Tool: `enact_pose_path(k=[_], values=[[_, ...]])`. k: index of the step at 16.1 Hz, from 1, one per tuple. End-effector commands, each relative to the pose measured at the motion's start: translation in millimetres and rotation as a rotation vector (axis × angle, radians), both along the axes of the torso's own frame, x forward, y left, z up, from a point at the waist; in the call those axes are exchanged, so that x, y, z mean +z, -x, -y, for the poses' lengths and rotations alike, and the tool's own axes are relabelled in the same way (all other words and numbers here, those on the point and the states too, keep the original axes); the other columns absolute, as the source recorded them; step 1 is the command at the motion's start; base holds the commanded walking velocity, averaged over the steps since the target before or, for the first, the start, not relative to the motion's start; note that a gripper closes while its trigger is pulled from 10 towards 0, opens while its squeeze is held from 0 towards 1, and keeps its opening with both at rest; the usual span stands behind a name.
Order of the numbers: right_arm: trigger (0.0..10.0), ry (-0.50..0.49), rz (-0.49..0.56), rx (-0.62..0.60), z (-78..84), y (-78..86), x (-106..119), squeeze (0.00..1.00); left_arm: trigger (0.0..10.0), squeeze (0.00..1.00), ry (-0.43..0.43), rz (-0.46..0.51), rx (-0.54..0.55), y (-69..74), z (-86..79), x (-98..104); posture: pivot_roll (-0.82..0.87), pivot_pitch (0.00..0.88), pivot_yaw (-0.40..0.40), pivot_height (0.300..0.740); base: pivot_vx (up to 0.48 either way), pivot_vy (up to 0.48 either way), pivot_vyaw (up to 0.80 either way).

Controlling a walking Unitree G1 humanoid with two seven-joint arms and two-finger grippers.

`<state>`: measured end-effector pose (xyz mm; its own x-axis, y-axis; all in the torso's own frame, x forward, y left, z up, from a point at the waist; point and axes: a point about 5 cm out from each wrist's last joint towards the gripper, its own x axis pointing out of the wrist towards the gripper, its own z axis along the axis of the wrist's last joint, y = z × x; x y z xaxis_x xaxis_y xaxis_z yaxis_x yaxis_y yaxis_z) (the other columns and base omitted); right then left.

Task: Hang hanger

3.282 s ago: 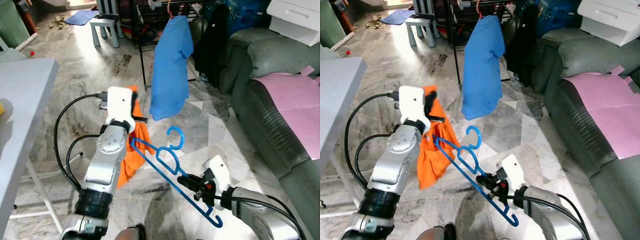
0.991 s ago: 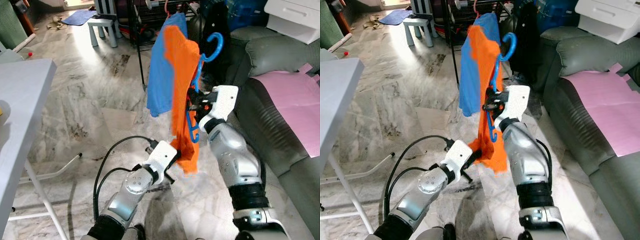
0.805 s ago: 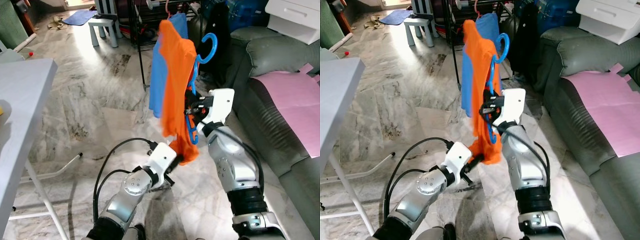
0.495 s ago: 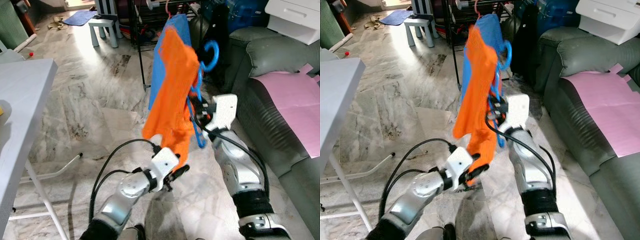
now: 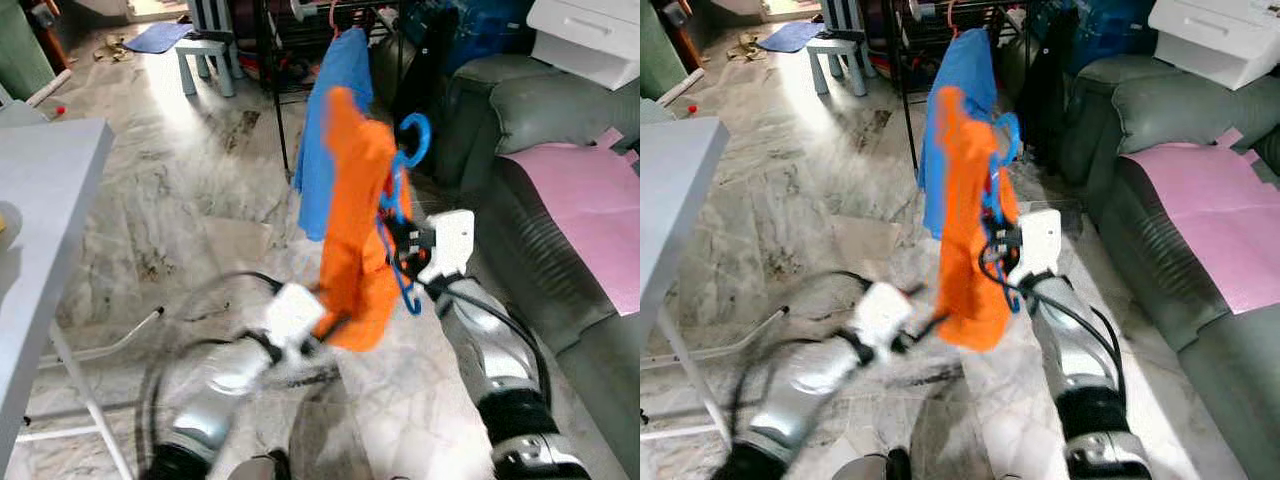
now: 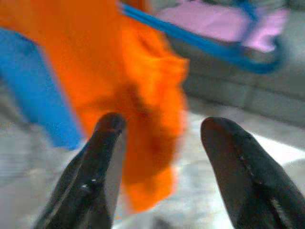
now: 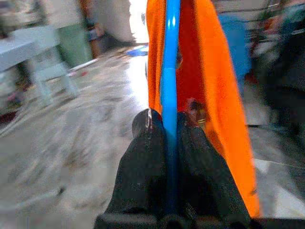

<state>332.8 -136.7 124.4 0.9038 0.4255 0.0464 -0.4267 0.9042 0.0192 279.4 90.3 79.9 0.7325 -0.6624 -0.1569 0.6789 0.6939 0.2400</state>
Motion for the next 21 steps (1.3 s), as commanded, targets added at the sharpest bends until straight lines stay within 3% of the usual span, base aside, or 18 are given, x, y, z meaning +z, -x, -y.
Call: enact_pose_path(k=[1, 7, 11, 12, 18, 21], values=[[10.0, 0.029, 0.004, 0.101, 0.5, 7.6, -3, 0.0, 10.0, 1.0, -0.048, 0.055, 0.012, -2.3, -11.5, 6, -0.05, 0.09, 0.011, 0.74, 0.0, 0.0, 0.0], [10.0, 0.091, -0.103, 0.354, 48.8, 52.2, -23, 0.0, 10.0, 1.0, -0.294, 0.222, -0.005, -13.1, -48.5, 19, -0.05, 0.1, 0.024, 0.74, 0.0, 0.0, 0.0], [10.0, 0.13, -0.188, 0.526, 54.9, 70.5, -28, 0.0, 10.0, 1.0, -0.413, 0.25, -0.074, -12.3, -57.4, 13, -0.06, 0.101, 0.026, 0.74, 0.0, 0.0, 0.0], [10.0, 0.182, -0.204, 0.58, 57.1, 72.9, -27, 0.0, 10.0, 1.0, -0.449, 0.261, -0.087, -14.9, -60.5, 14, -0.06, 0.1, 0.026, 0.74, 0.0, 0.0, 0.0], [10.0, 0.336, -0.228, 0.743, 59.8, 72.7, -19, 0.0, 10.0, 1.0, -0.466, 0.297, -0.091, -20.3, -59.6, 16, -0.06, 0.095, 0.019, 0.74, 0.0, 0.0, 0.0], [10.0, 0.367, -0.217, 0.795, 57.3, 71.8, -16, 0.0, 10.0, 1.0, -0.501, 0.261, -0.164, -17.5, -59.9, 8, -0.05, 0.093, 0.023, 0.74, 0.0, 0.0, 0.0]])
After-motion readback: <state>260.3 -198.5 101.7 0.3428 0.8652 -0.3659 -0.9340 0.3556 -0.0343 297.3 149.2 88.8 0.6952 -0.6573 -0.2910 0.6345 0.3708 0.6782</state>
